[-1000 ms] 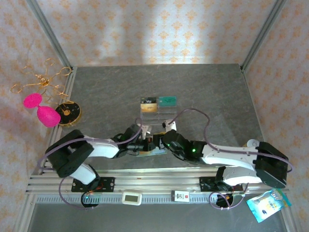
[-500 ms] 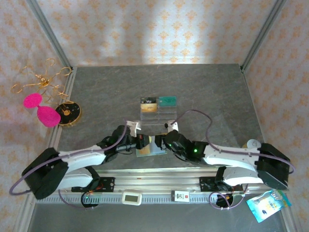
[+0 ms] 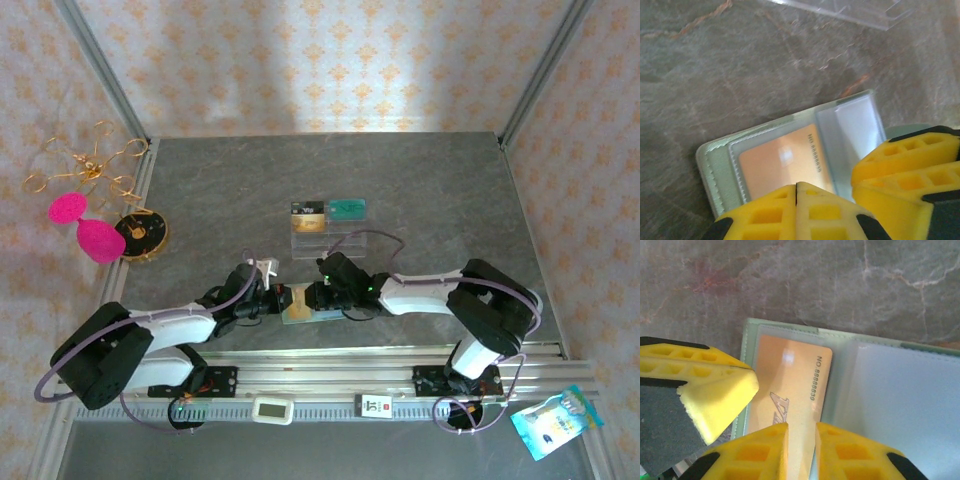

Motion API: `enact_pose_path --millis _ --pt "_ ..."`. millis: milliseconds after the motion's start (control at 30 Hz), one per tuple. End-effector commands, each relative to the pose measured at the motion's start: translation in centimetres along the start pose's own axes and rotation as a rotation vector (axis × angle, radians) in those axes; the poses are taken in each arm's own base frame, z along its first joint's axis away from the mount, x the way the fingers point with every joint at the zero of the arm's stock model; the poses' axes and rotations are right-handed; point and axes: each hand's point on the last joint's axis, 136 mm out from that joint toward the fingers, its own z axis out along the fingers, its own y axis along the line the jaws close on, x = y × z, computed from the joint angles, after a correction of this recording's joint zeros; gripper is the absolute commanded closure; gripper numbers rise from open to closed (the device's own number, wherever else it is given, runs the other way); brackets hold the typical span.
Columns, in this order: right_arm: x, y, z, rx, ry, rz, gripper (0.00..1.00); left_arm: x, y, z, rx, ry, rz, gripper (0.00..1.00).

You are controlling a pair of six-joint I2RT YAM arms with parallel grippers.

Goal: Take the credit cards out of the card holder

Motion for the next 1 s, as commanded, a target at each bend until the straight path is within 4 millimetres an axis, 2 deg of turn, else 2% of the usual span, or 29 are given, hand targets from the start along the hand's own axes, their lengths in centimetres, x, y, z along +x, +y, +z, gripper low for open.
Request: enact_pose_path --millis 0,100,267,700,833,967 --pt "-0.6 0.7 0.0 -0.008 -0.001 0.023 0.81 0.0 1.0 -0.1 -0.046 -0.004 0.021 1.0" --pt "-0.7 0.4 0.0 0.009 -0.005 0.027 0.81 -0.1 0.7 -0.7 -0.03 -0.017 0.02 1.0" --pt "-0.8 0.5 0.0 0.008 -0.01 0.024 0.81 0.0 1.4 -1.2 -0.068 -0.028 0.024 1.0" --pt "0.3 -1.6 1.2 0.078 0.024 0.042 0.81 2.1 3.7 -0.1 -0.125 0.038 0.0 1.0" --pt "0.4 -0.8 1.5 0.034 0.028 0.038 0.81 2.5 3.7 0.0 -0.114 0.052 -0.004 1.0" --pt "0.1 0.0 1.6 -0.004 0.031 0.022 0.87 2.6 3.1 0.1 -0.097 0.061 0.006 1.0"
